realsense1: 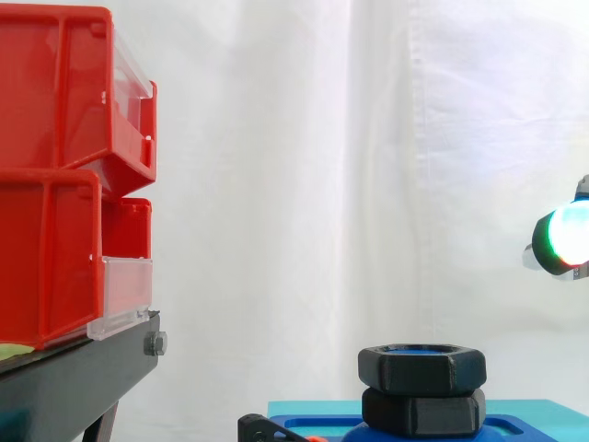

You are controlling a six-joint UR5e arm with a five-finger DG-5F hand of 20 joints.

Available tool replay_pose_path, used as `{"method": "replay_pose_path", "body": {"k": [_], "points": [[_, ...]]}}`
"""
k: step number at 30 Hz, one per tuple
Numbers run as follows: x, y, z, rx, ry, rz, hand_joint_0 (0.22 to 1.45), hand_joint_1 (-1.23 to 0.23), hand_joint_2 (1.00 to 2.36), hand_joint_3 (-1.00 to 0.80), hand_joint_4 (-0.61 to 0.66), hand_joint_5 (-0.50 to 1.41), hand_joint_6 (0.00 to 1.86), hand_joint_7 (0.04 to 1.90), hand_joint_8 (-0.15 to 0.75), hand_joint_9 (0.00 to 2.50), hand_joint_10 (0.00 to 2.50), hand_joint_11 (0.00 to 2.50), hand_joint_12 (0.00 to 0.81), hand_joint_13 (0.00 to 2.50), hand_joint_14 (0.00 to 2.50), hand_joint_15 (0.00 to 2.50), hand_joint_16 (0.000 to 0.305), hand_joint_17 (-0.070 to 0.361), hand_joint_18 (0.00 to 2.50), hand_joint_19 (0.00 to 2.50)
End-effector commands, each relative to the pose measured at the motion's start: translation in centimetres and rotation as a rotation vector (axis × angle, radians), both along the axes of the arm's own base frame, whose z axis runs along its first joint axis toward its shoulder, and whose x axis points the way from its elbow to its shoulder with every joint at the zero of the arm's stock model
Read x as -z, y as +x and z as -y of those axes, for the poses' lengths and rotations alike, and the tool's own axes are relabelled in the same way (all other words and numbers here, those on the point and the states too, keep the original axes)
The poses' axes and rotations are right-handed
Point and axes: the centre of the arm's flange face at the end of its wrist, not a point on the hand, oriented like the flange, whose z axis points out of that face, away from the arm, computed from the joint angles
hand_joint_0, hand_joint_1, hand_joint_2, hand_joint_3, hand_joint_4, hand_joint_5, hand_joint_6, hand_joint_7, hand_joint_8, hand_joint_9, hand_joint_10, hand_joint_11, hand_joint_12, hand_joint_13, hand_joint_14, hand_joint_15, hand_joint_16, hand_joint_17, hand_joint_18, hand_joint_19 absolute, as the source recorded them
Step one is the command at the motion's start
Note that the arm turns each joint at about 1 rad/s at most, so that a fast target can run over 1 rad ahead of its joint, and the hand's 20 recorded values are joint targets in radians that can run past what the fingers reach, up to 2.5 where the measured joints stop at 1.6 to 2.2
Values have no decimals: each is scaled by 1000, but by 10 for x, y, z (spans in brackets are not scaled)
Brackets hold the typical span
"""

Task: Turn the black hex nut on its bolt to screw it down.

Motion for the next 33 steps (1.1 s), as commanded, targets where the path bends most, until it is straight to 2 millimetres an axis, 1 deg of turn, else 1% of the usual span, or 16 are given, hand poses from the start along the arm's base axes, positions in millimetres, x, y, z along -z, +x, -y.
{"method": "replay_pose_path", "body": {"k": [1, 23, 33], "points": [[0, 0, -1, -1, 0, 0, 431, -356, 1000, -500, 39, -300, 501, 594, 204, 174, 0, 0, 324, 0, 0, 0, 51, 114, 0, 93], [0, 0, 0, 1, 0, 0, 430, -363, 1000, -500, 42, -300, 501, 599, 211, 166, 1, 0, 321, 0, 0, 0, 49, 111, 0, 109], [0, 0, -1, -1, 0, -2, 430, -364, 1000, -500, 43, -300, 501, 597, 201, 177, 0, 0, 321, 0, 0, 0, 49, 111, 0, 116]]}}
